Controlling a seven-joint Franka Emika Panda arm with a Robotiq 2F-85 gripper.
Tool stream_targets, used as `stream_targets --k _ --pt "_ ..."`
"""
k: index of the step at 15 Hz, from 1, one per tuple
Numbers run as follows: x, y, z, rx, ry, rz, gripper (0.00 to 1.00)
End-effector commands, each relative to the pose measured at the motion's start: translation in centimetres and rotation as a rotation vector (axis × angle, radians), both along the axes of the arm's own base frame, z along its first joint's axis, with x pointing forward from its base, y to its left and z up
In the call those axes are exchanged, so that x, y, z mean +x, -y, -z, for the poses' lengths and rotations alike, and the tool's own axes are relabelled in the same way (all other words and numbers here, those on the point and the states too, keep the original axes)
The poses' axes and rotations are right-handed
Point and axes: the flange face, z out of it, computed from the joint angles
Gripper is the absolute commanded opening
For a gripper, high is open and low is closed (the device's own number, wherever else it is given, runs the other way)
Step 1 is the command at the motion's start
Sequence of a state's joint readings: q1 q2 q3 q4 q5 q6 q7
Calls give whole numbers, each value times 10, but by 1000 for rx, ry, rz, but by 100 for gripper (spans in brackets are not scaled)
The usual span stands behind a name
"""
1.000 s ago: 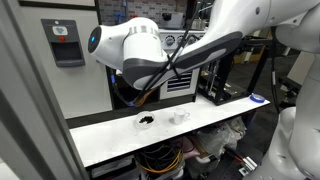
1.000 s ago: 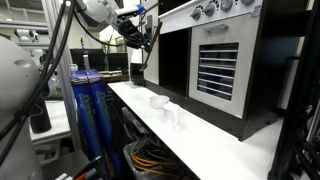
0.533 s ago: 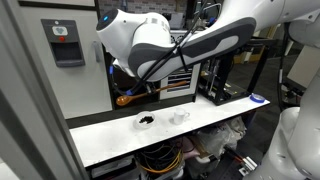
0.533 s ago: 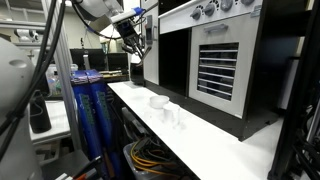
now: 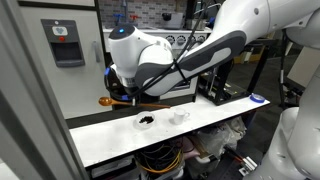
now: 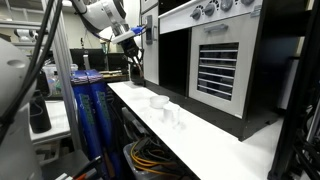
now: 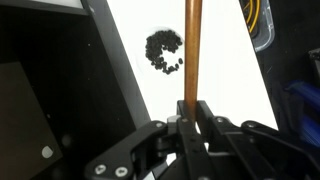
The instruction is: Use the wooden spoon to mix in the bowl
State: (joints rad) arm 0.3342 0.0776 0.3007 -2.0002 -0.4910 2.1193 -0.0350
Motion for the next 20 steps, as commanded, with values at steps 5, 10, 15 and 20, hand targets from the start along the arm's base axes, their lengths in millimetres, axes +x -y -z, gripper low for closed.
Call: stream_targets --k 5,10,15,20 --pt "17 -8 59 127 4 45 3" --pt "28 -11 95 124 -48 22 3" --pt "34 -17 115 113 -76 11 3" --pt "42 -25 131 108 -95 -7 3"
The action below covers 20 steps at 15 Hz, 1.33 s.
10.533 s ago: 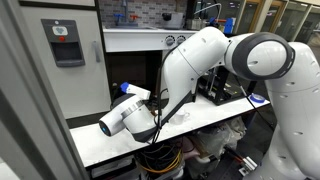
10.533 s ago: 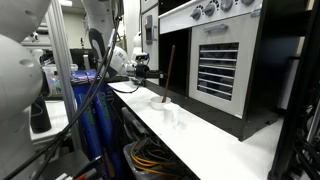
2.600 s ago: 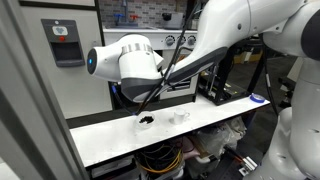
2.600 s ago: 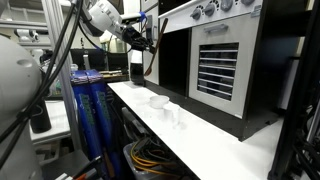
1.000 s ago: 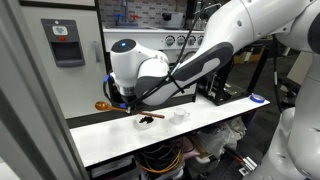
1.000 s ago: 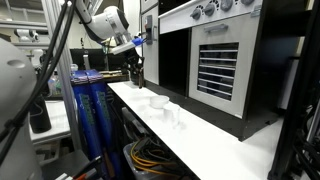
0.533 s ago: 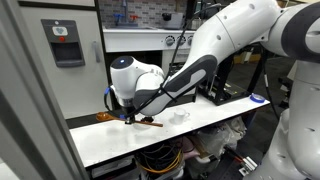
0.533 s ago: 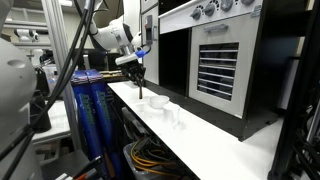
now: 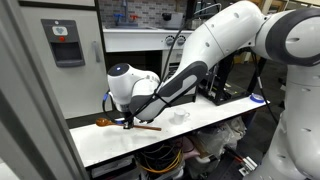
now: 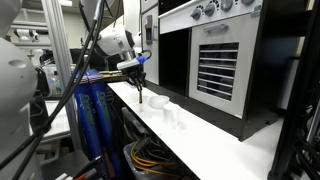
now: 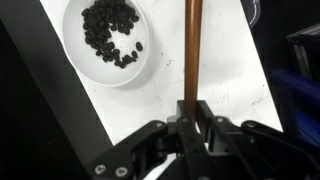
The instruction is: Use the wooden spoon to mix in the bowl
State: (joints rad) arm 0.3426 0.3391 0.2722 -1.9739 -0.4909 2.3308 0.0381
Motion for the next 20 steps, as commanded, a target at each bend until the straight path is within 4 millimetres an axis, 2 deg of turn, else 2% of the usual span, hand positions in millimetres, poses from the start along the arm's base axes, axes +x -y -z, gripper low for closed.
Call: stream_targets --k 1,8,13,14,16,20 --pt "13 -8 11 7 -9 -29 3" --pt "27 -15 41 -7 -38 -57 3" --pt "33 -22 49 -8 -52 -88 3" --pt "33 -23 49 -8 -54 -96 38" --pt "33 -26 49 -4 -60 -116 46" --pt "30 -29 40 22 -88 -158 73"
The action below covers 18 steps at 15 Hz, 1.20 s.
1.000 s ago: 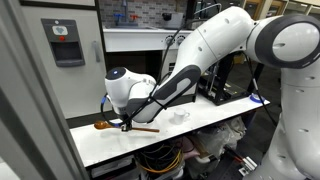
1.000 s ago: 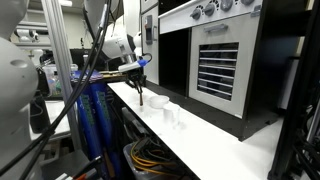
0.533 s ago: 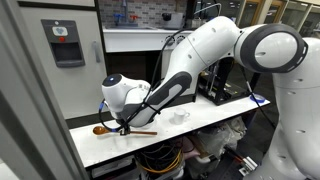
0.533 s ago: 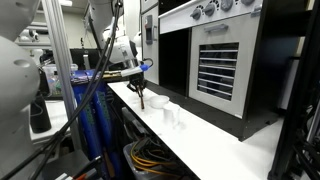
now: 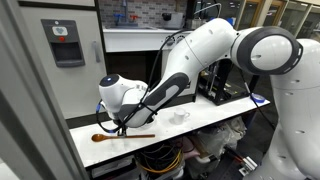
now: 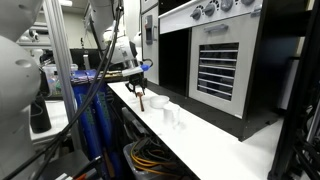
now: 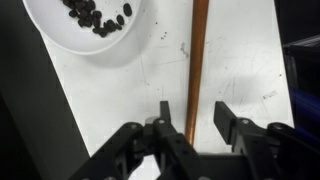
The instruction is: Use the wooden spoon to mix in the bowl
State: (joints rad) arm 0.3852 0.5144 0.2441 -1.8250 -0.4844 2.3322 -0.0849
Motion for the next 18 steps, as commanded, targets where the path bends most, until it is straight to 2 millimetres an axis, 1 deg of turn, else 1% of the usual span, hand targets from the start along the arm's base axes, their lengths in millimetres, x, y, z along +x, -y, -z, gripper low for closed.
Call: stream_targets --k 1,3,4,8,12,13,16,18 --pt "0 -4 -10 38 -49 -52 81" --pt "-7 -5 -22 61 -80 -72 95" --pt "-10 -5 -29 69 -95 -69 99" --pt "-26 5 -67 52 -134 3 100" --pt "-44 25 -110 1 -121 117 100" --pt "-49 31 -120 -18 -96 176 100" --pt "-66 47 -145 -45 -93 314 100" --pt "-77 55 -159 -55 -69 405 100"
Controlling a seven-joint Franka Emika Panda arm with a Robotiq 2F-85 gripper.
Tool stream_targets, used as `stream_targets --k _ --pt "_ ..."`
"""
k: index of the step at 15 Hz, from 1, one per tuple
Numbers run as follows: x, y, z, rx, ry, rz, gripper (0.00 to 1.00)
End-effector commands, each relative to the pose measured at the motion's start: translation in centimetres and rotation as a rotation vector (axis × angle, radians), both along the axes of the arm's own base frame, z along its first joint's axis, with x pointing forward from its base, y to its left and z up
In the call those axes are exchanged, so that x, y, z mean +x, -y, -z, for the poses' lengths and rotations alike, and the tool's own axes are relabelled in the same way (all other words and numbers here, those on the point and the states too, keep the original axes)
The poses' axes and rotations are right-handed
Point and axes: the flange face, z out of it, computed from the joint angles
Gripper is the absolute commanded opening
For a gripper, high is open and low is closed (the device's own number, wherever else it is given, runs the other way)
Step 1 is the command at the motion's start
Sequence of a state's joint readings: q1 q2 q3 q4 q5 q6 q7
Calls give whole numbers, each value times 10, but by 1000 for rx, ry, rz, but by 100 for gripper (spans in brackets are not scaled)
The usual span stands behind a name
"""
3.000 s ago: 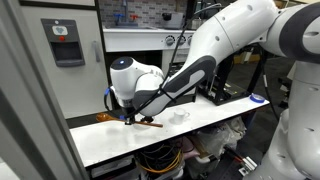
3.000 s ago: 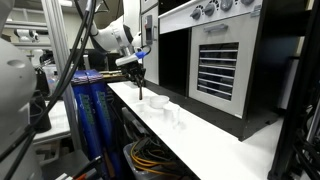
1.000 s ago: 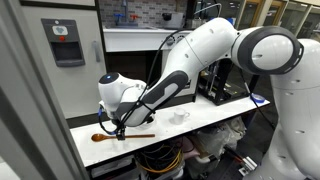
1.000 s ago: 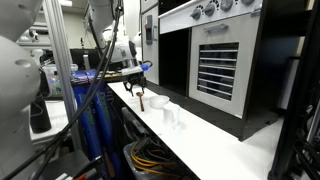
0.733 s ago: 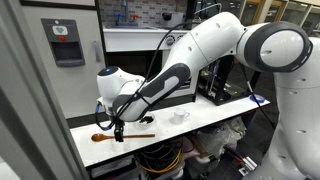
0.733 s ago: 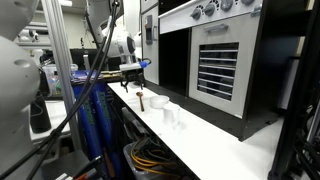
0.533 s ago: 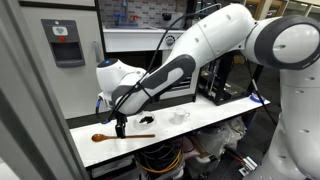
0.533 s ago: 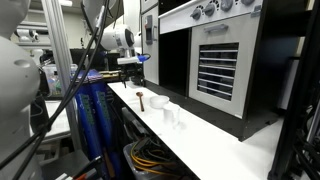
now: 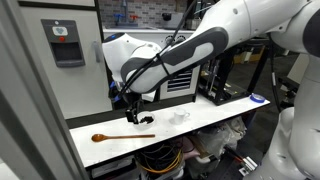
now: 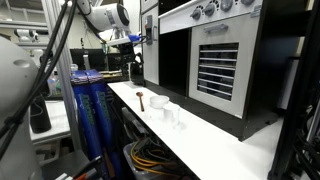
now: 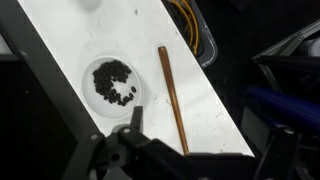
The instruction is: Use the wooden spoon to mix in the bowl
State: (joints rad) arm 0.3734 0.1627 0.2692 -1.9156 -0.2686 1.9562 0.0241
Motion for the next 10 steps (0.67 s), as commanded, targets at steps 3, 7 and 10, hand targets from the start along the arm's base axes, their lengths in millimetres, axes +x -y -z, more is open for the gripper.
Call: stream_targets --k 3,7,10 --pt "-36 31 -30 -36 43 201 100" --pt "-53 46 -40 -65 67 268 100" --pt "-46 37 -41 -58 75 249 100"
